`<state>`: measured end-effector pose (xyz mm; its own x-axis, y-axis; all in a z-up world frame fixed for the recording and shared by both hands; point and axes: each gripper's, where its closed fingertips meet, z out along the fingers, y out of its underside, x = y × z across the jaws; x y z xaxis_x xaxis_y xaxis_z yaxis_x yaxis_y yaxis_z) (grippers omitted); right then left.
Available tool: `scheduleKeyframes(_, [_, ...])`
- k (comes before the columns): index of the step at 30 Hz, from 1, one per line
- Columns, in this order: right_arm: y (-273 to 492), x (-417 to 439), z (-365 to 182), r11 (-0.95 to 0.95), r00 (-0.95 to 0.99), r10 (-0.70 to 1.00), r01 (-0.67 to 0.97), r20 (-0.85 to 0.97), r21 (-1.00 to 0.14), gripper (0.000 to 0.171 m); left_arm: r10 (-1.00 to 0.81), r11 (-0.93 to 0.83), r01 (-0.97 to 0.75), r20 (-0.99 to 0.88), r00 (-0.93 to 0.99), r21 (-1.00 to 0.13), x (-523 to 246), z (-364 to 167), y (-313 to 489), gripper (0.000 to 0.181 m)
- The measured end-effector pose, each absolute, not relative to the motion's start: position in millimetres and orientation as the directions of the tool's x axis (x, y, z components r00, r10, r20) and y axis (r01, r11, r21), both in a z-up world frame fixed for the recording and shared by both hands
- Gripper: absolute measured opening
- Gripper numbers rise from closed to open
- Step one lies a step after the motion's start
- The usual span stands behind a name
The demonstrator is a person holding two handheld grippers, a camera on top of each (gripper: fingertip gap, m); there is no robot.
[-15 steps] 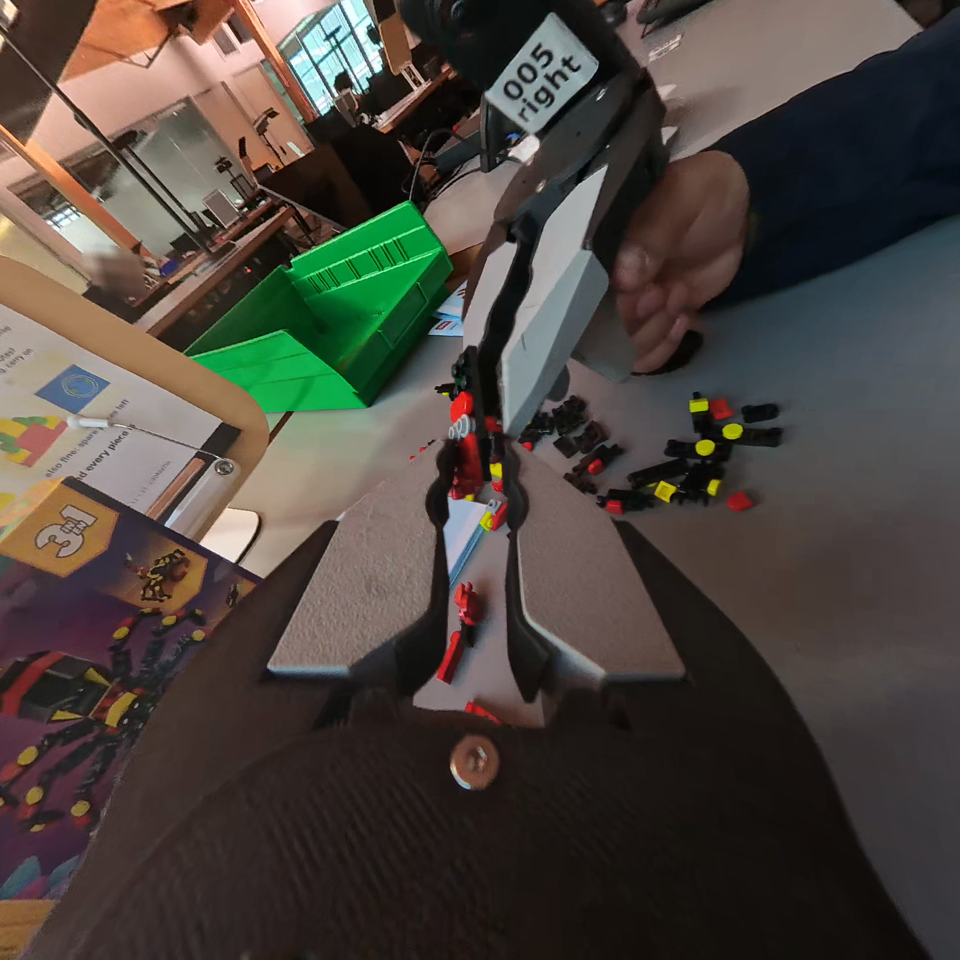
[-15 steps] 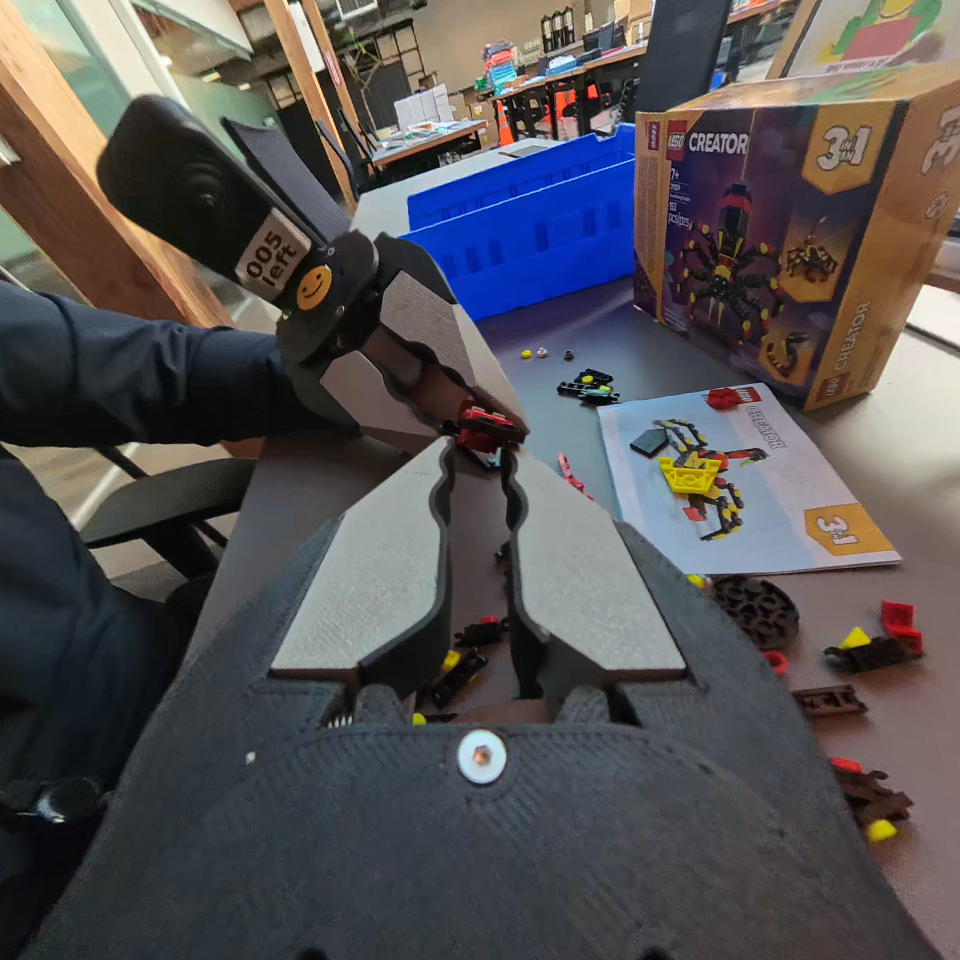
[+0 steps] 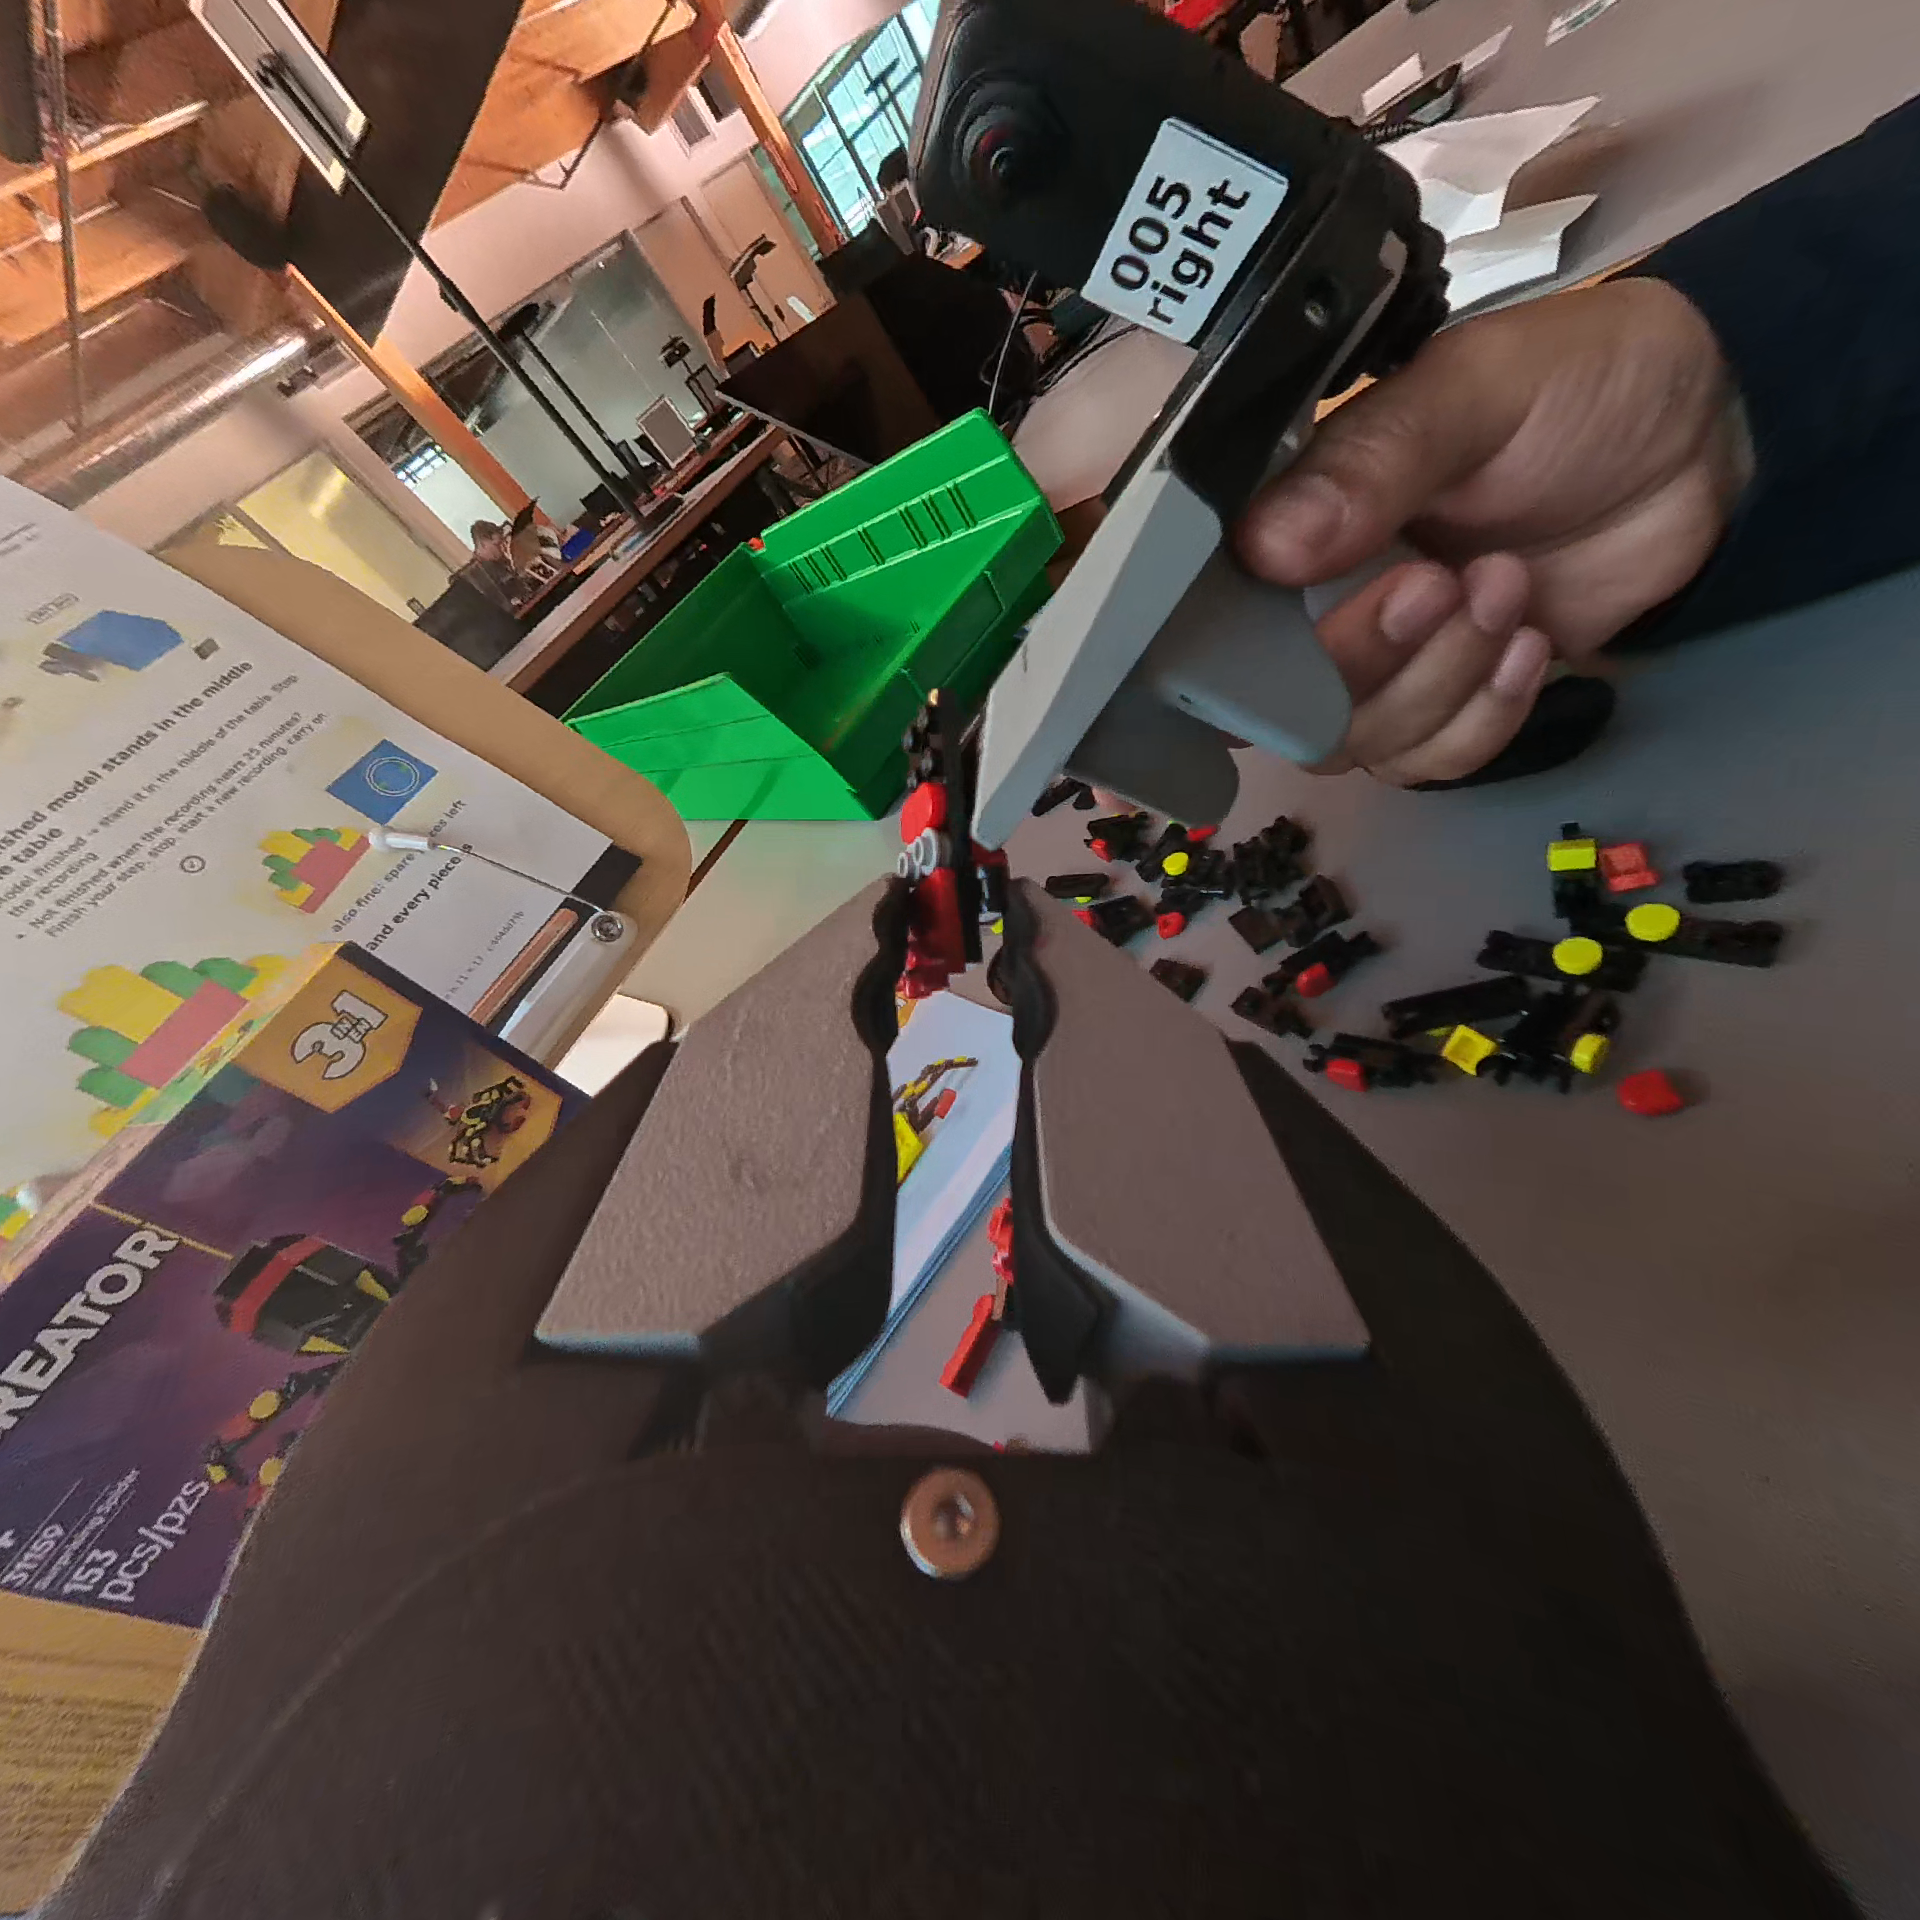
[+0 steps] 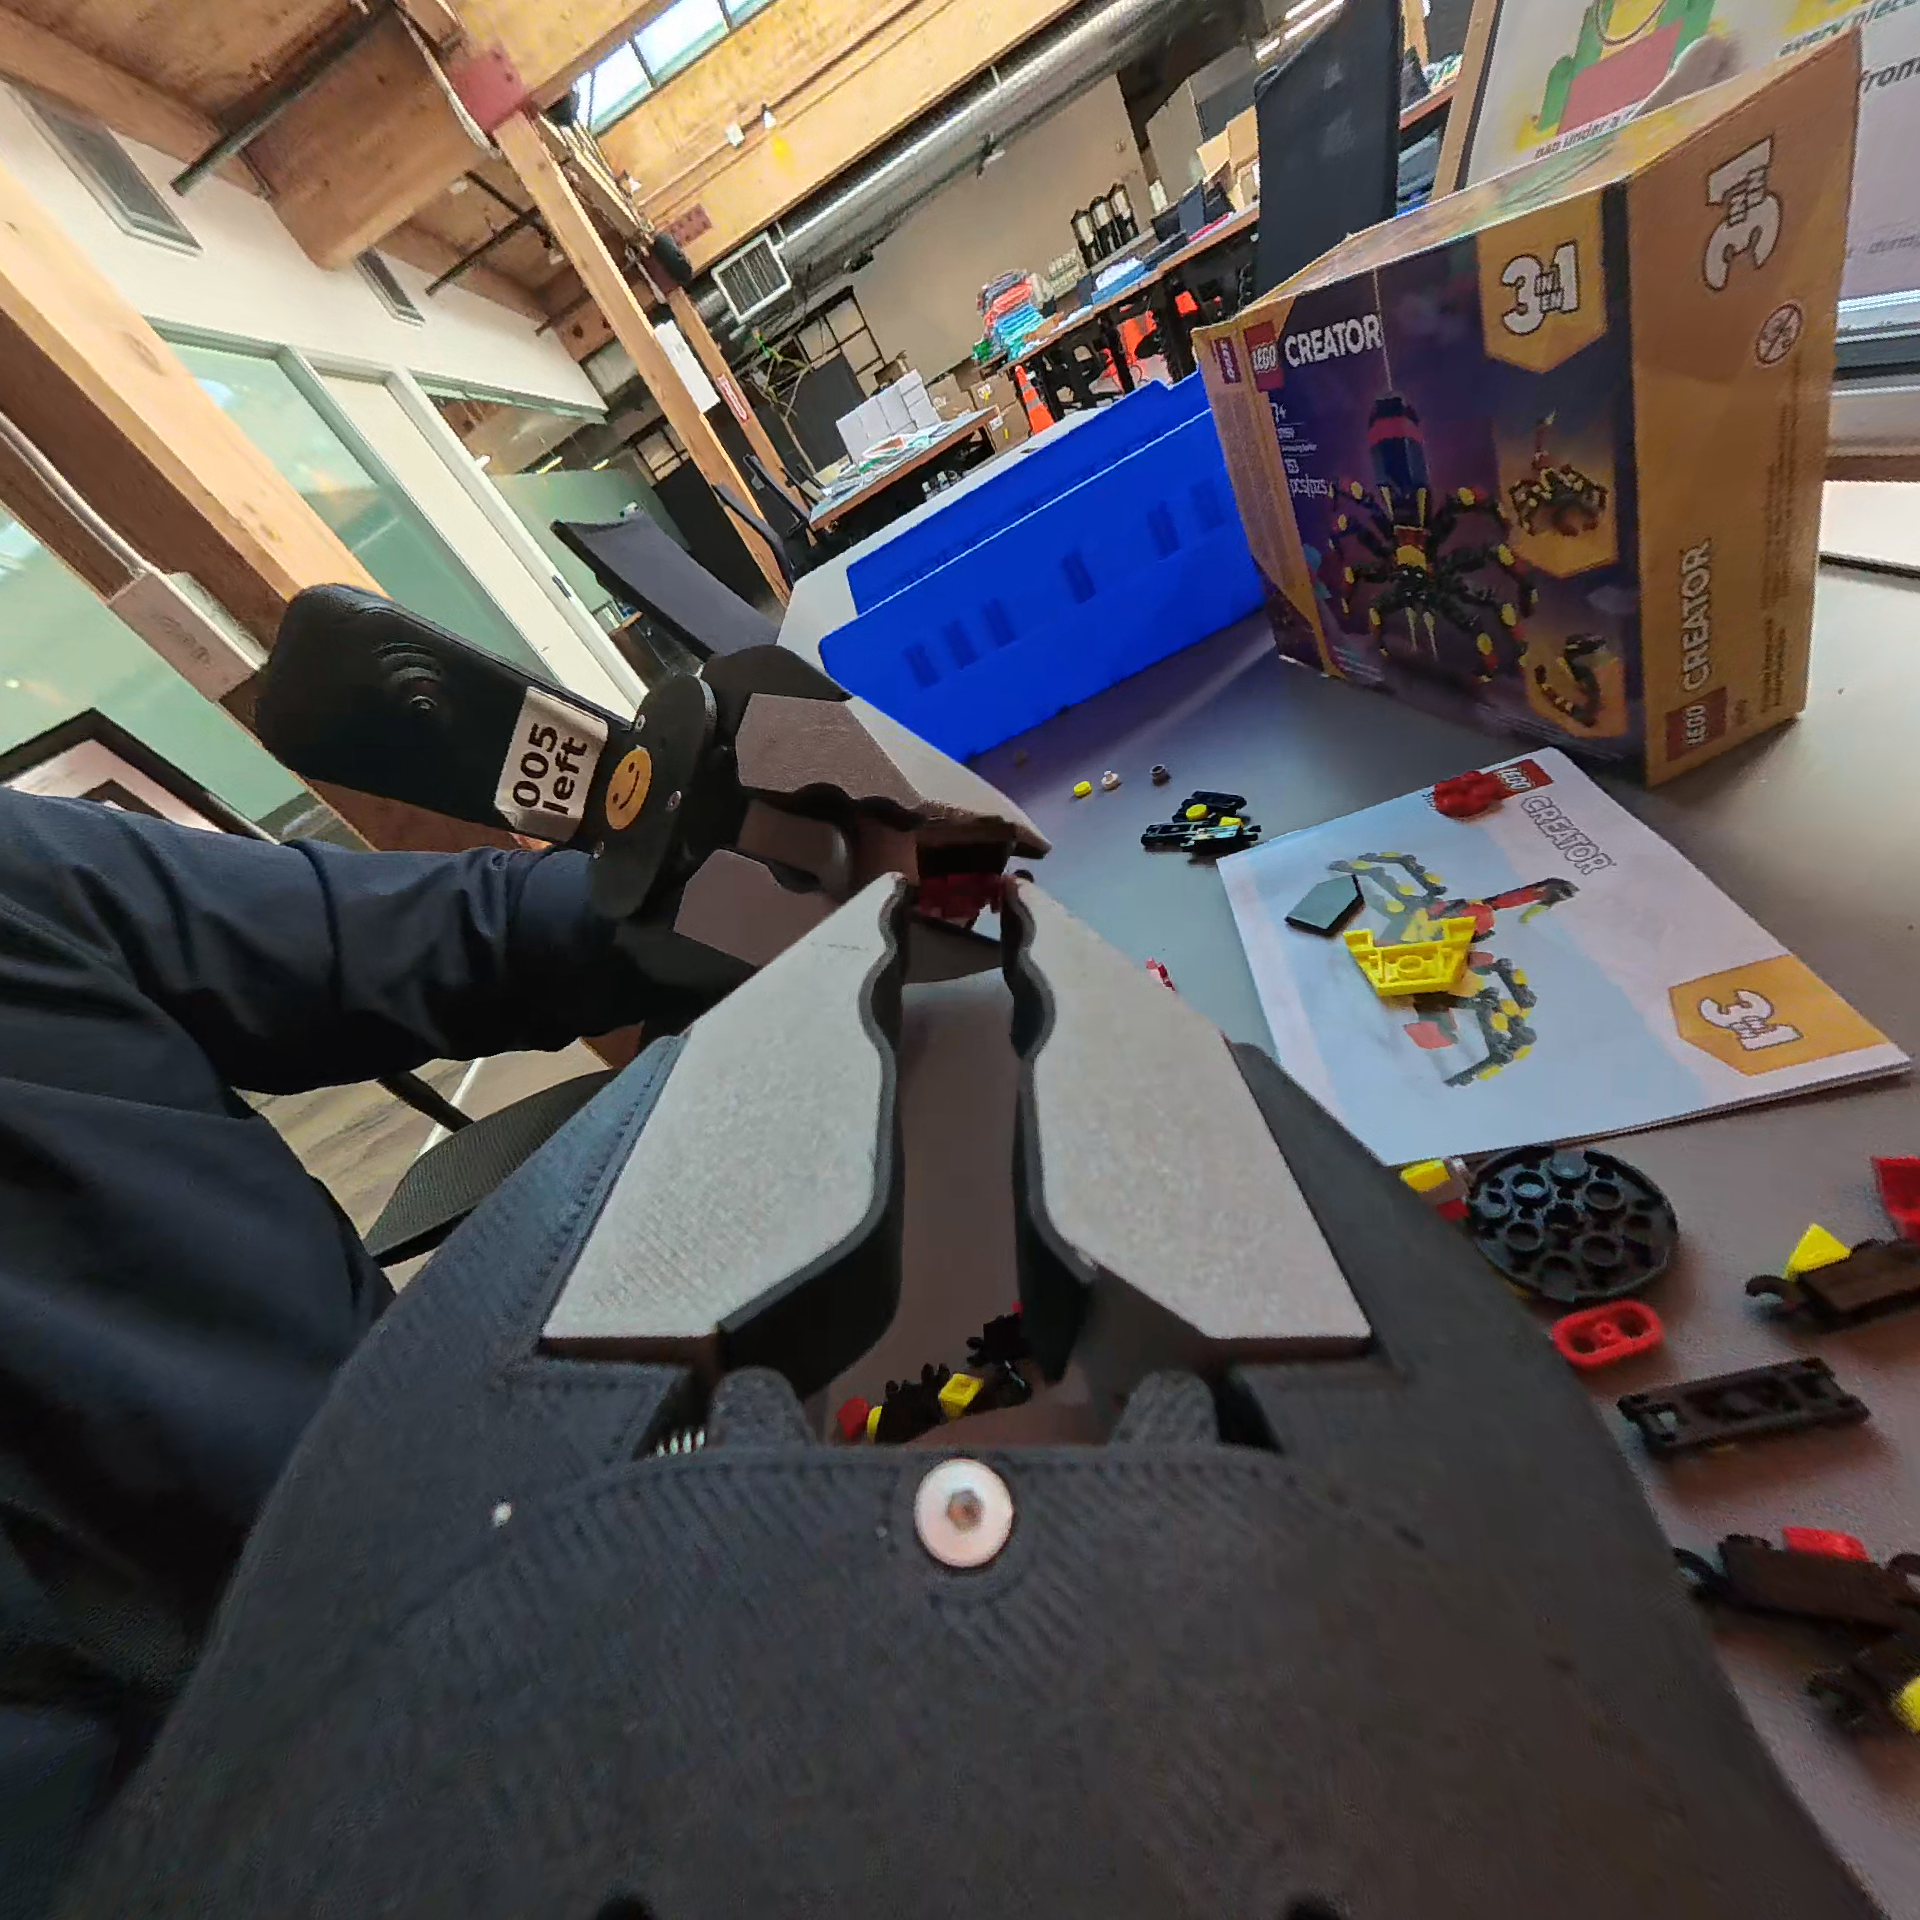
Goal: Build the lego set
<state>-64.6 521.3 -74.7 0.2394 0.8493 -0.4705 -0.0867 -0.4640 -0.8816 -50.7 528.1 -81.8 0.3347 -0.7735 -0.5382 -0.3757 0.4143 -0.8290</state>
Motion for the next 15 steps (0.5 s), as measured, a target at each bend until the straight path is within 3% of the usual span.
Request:
scheduleKeyframes(6, [523.2,-67.1,-74.3,-0.461,0.246,0.846,-0.108,-0.473,-0.881,0.012,-0.761,0.396,-0.391,-0.535,0.367,-0.831,-50.8,-80.7,530.7,0.014])
scheduleKeyframes(10, [517.2,-67.0,-79.3,-0.366,0.285,0.892,-0.001,-0.351,-0.931,0.012,-0.801,0.405,-0.38,-0.523,0.291,-0.832,-50.0,-86.1,523.8,0.015])
scheduleKeyframes(15, [501.9,-74.3,-98.4,-0.312,0.252,0.932,0.187,-0.262,-0.931,0.012,-0.739,0.564,-0.472,-0.669,0.078,-0.677,-58.6,-104.8,510.2,0.014])
